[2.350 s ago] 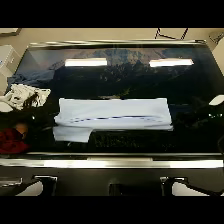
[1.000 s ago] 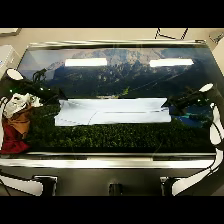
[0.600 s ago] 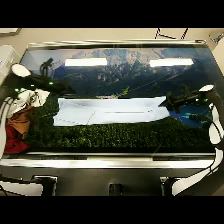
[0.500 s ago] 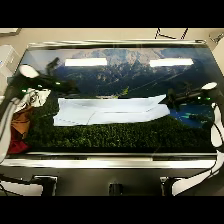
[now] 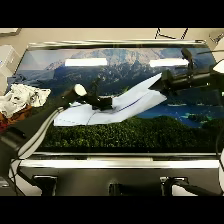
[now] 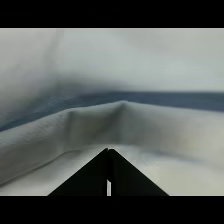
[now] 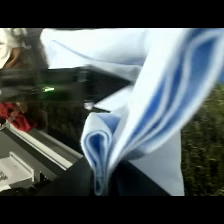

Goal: Fold the clothes and pants, and hang the long-sleeved shirts on hangers.

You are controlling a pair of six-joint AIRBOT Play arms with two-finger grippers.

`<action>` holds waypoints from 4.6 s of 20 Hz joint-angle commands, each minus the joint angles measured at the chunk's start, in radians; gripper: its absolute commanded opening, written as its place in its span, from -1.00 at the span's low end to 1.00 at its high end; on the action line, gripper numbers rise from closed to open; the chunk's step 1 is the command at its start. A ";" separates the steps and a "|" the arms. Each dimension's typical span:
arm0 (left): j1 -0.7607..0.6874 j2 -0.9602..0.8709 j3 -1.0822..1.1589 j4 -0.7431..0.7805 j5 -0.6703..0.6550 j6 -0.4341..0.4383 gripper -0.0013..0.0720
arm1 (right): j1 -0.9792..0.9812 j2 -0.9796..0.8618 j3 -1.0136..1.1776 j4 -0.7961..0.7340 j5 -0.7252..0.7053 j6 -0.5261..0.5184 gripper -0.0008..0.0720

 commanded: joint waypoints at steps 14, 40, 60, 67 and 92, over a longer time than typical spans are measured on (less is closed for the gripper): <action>-0.129 -0.091 0.011 -0.404 0.298 0.065 -0.92 | 0.177 0.033 0.001 0.011 -0.196 0.063 -0.84; 0.615 0.791 0.011 0.168 -0.071 0.097 -0.91 | 0.118 -0.336 0.001 -0.013 -0.145 0.030 0.95; 0.612 0.790 0.011 0.149 -0.095 0.095 -0.91 | 0.061 -0.344 -0.127 0.253 -0.124 -0.232 -0.84; 0.612 0.790 0.011 0.149 -0.092 0.095 -0.91 | -0.279 -0.329 0.349 0.065 -0.024 0.067 -0.84; 0.612 0.790 0.011 0.149 -0.097 0.061 -0.91 | -1.017 -0.085 -0.408 -0.808 -0.153 0.195 -0.84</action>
